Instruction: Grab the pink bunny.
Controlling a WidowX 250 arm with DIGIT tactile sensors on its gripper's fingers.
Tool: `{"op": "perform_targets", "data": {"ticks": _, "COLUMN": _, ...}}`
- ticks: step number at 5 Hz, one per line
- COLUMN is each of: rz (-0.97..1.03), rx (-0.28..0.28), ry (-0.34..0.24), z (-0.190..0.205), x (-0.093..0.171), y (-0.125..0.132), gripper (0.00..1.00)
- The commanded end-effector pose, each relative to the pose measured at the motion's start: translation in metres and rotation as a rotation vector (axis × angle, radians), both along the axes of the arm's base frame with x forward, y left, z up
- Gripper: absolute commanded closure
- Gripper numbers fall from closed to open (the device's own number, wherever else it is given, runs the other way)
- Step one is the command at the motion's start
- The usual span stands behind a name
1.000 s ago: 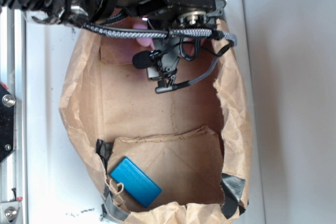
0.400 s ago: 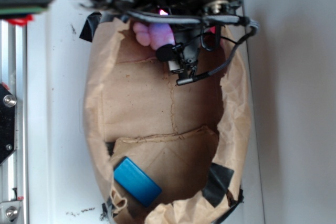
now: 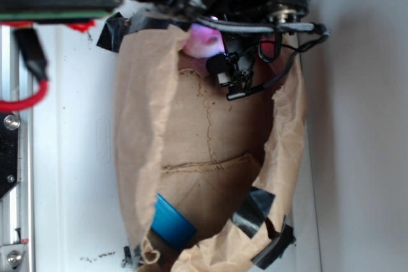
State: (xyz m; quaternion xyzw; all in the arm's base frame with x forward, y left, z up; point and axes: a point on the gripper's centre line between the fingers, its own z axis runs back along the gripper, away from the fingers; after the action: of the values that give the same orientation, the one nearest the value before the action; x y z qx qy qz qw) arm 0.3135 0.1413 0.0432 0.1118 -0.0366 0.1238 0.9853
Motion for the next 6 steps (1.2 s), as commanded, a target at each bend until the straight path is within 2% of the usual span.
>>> {"op": "perform_targets", "data": {"ticks": 1, "rz": -0.022, "rx": 0.026, "ry": -0.06, "z": 0.018, "x": 0.01, "y": 0.002, "gripper": 0.0}}
{"op": "perform_targets", "data": {"ticks": 2, "rz": -0.015, "rx": 0.057, "ry": -0.032, "z": 0.009, "x": 0.01, "y": 0.0, "gripper": 0.44}}
{"op": "perform_targets", "data": {"ticks": 3, "rz": -0.02, "rx": 0.05, "ry": -0.043, "z": 0.014, "x": 0.008, "y": -0.003, "gripper": 1.0}}
{"op": "perform_targets", "data": {"ticks": 4, "rz": -0.033, "rx": 0.028, "ry": -0.069, "z": 0.03, "x": -0.002, "y": -0.007, "gripper": 1.0}}
{"op": "perform_targets", "data": {"ticks": 6, "rz": -0.056, "rx": -0.051, "ry": -0.117, "z": 0.07, "x": -0.024, "y": -0.02, "gripper": 1.0}}
